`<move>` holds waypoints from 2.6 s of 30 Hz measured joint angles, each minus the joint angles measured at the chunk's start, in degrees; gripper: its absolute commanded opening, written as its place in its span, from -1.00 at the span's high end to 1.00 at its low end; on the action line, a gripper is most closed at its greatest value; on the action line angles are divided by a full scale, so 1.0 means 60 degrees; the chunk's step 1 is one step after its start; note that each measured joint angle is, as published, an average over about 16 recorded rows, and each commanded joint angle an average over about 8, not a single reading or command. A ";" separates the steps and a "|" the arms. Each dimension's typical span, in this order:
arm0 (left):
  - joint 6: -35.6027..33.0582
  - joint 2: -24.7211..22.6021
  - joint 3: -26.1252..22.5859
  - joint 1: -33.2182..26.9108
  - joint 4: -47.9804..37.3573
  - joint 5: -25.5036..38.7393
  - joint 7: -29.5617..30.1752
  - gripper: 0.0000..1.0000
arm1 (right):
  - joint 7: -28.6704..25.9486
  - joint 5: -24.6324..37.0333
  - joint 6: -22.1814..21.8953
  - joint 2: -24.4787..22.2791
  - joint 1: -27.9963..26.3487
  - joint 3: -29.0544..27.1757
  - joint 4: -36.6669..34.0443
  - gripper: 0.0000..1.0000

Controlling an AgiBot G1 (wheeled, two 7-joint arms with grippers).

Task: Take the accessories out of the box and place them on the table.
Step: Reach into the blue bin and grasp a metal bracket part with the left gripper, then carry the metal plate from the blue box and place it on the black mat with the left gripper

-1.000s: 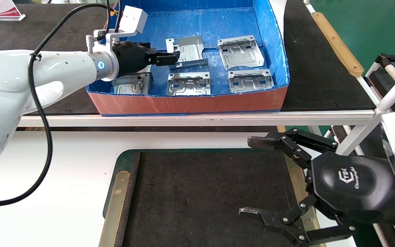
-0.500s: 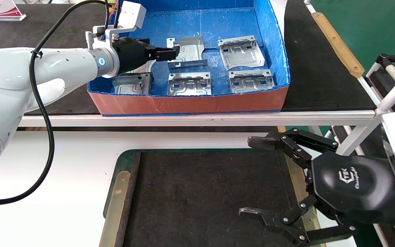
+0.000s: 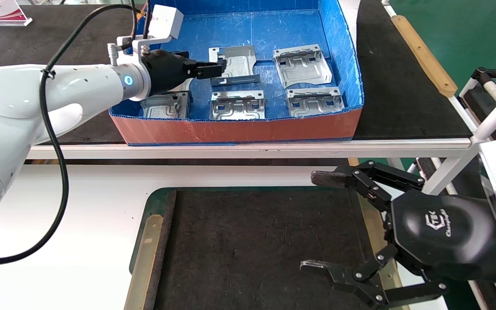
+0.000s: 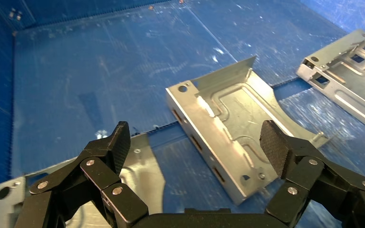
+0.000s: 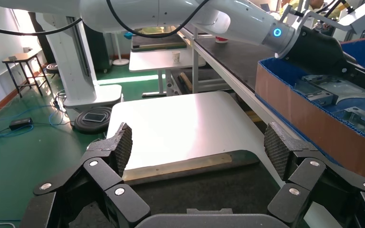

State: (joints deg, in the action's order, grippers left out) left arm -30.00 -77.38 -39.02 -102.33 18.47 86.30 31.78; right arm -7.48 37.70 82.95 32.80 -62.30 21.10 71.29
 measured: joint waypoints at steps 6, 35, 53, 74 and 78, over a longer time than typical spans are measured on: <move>0.0126 -0.0015 -0.0228 0.0091 0.0145 0.0047 0.0289 -0.99 | 0.0000 0.0000 -0.0001 0.0000 0.0001 0.0000 -0.0001 -1.00; 0.0151 -0.0012 -0.0285 0.0118 0.0186 0.0067 0.0367 1.00 | 0.0001 -0.0003 -0.0002 -0.0001 0.0002 0.0000 -0.0003 1.00; 0.0137 -0.0001 -0.0269 0.0111 0.0181 0.0051 0.0356 1.00 | 0.0001 -0.0002 -0.0002 -0.0001 0.0002 0.0000 -0.0003 1.00; -0.0477 0.0874 0.0271 0.0276 0.2155 -0.0851 -0.0560 1.00 | 0.0001 -0.0002 -0.0002 -0.0002 0.0002 0.0000 -0.0004 -1.00; -0.1002 0.1299 0.0537 0.0448 0.2926 -0.1285 -0.1096 1.00 | 0.0001 -0.0002 -0.0002 -0.0002 0.0002 0.0001 -0.0004 -1.00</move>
State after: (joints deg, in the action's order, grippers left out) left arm -36.02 -69.59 -35.80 -99.64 36.03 78.58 25.20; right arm -7.47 37.69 82.94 32.79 -62.29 21.10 71.27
